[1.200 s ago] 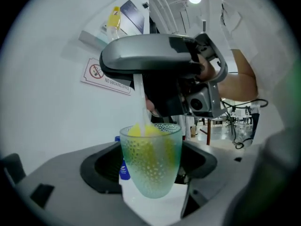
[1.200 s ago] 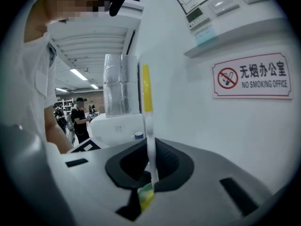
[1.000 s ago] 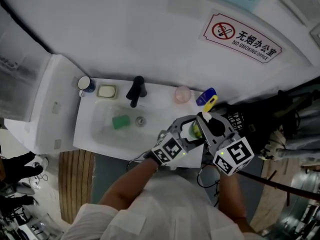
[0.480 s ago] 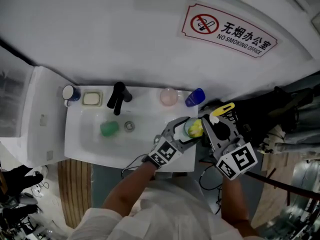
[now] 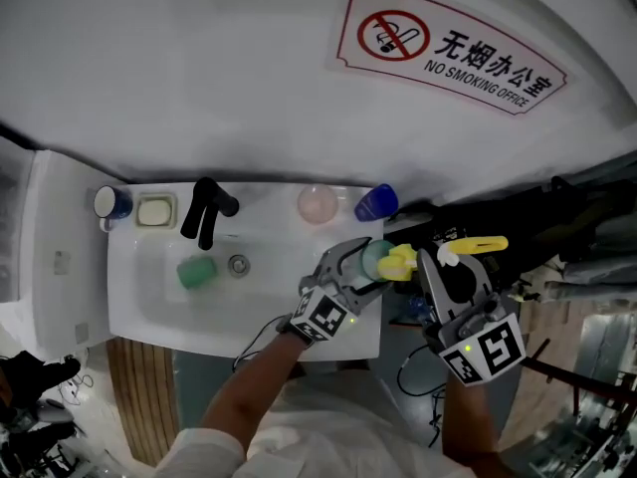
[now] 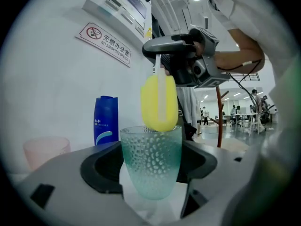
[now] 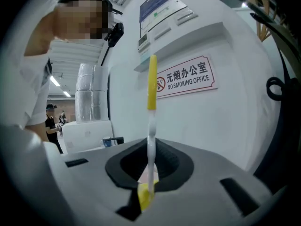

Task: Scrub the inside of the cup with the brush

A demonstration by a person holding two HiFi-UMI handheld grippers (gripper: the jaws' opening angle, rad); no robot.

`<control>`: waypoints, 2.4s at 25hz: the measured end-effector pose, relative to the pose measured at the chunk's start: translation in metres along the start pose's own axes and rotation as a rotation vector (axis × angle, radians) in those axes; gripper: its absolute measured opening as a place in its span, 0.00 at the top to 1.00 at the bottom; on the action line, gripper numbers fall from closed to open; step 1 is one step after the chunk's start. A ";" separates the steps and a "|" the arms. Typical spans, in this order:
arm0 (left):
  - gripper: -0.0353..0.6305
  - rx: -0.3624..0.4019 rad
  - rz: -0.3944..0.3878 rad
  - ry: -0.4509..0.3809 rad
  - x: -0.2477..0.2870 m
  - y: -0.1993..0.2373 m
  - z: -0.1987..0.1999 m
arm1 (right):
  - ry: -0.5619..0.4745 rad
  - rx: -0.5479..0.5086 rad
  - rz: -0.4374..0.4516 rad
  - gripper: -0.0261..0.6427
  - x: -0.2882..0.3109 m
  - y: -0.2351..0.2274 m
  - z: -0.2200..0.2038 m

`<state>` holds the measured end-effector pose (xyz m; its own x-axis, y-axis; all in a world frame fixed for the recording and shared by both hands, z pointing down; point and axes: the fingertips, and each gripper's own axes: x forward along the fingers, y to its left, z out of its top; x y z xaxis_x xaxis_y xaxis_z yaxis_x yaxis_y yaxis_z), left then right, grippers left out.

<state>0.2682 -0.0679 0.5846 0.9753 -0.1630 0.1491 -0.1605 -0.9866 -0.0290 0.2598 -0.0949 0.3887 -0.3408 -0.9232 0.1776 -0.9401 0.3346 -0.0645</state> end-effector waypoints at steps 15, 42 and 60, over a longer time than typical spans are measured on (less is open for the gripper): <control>0.42 0.000 -0.049 -0.003 0.008 -0.012 -0.033 | -0.066 0.023 -0.026 0.94 -0.002 -0.012 -0.004; 0.39 0.007 -0.080 0.054 -0.070 -0.002 0.012 | -0.174 0.048 -0.034 0.94 -0.005 0.012 0.041; 0.40 -0.141 0.307 -0.181 -0.251 0.092 0.169 | -0.222 0.031 -0.023 0.94 -0.011 0.074 0.064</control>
<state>0.0342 -0.1171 0.3778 0.8878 -0.4597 -0.0226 -0.4560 -0.8851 0.0926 0.1942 -0.0720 0.3194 -0.3075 -0.9507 -0.0406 -0.9462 0.3100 -0.0932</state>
